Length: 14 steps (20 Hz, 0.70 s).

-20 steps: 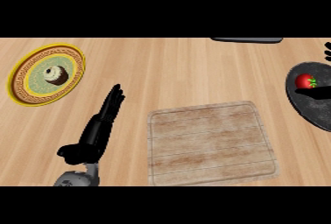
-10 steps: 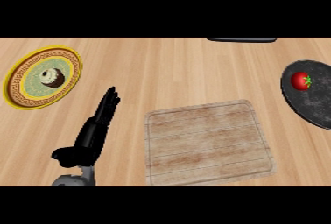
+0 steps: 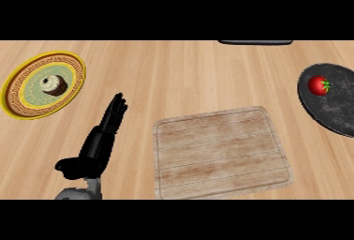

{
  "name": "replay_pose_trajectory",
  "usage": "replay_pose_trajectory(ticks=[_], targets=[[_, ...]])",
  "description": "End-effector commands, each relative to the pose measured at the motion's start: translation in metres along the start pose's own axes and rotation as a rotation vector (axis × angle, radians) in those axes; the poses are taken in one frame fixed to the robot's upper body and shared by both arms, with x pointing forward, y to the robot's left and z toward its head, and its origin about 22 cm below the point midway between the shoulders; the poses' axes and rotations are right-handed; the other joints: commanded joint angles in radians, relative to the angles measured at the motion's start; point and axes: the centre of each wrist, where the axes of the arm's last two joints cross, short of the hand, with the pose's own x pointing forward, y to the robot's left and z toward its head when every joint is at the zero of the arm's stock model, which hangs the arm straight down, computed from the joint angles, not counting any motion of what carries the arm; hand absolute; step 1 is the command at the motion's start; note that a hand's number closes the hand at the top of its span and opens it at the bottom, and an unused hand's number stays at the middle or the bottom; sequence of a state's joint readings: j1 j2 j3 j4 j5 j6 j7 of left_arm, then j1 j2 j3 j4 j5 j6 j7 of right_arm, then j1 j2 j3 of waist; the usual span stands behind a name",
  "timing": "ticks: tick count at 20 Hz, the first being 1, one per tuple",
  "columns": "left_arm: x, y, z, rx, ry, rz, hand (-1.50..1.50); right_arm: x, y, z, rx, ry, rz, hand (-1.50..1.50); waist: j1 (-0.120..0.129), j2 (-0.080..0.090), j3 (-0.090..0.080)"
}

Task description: Pick the tomato from the cutting board and place it in the pan

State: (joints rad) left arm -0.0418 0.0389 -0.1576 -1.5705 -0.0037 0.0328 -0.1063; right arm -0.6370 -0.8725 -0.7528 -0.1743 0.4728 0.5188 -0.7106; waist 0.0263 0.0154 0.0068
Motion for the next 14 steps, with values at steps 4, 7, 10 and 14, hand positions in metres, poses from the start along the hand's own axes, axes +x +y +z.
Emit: replay_pose_trajectory(ticks=[4, 7, 10, 14], targets=[[0.007, 0.012, -0.004, 0.004, 0.006, 0.014, 0.0, -0.012, -0.01, 0.022, 0.117, -0.124, -0.058, -1.5, -0.004, -0.004, -0.001], [0.01, 0.012, -0.004, 0.012, -0.016, -0.001, 0.0, -0.014, -0.017, 0.032, 0.105, -0.112, -0.028, -1.5, -0.002, -0.004, 0.0], [0.003, 0.0, -0.006, 0.008, 0.007, 0.004, 0.0, -0.016, -0.023, 0.041, 0.145, -0.095, -0.04, -1.5, -0.012, -0.004, -0.001], [0.005, 0.018, -0.006, 0.014, 0.005, -0.002, 0.0, -0.015, -0.021, 0.039, 0.114, -0.111, -0.011, -1.5, -0.008, -0.006, -0.001]])
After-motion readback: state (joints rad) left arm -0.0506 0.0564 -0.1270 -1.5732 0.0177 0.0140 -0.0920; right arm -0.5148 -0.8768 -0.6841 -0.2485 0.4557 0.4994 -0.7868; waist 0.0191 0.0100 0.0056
